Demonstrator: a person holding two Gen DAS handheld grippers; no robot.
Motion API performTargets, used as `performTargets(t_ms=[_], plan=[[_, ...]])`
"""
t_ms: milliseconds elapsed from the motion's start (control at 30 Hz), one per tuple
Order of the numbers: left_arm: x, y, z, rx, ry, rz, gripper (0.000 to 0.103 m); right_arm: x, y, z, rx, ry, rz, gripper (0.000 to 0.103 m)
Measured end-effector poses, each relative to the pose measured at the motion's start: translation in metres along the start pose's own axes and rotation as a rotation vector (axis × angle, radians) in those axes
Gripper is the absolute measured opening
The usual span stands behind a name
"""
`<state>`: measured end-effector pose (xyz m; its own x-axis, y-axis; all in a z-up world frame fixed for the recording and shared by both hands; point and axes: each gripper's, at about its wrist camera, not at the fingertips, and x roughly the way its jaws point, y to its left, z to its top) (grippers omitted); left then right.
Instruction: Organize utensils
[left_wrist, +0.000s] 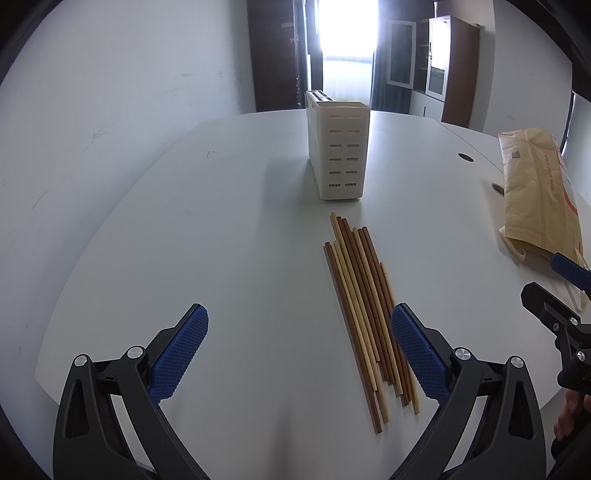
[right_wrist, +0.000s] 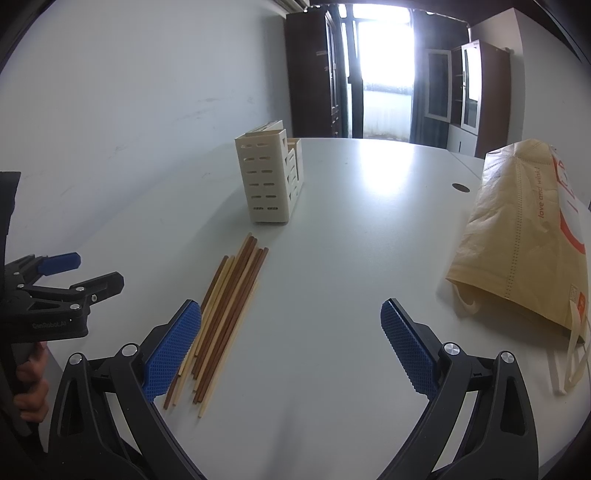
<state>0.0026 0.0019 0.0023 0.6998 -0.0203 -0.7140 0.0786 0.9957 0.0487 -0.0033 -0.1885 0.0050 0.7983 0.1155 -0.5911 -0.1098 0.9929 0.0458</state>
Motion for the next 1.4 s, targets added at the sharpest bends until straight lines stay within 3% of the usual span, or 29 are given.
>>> performTargets(t_ms=[833,1167,1400], plan=[[0.006,0.000,-0.002,-0.005,0.019,-0.006,0.097,0.008,-0.001,0.001,0.013,0.012,-0.003,0.099],[0.045,0.009,0.005,-0.026,0.086,-0.074,0.097,0.038,-0.003,0.003,0.025,0.058,0.019,0.099],[0.089,0.010,0.012,-0.025,0.150,-0.105,0.094,0.081,0.002,0.002,0.020,0.126,0.092,0.099]])
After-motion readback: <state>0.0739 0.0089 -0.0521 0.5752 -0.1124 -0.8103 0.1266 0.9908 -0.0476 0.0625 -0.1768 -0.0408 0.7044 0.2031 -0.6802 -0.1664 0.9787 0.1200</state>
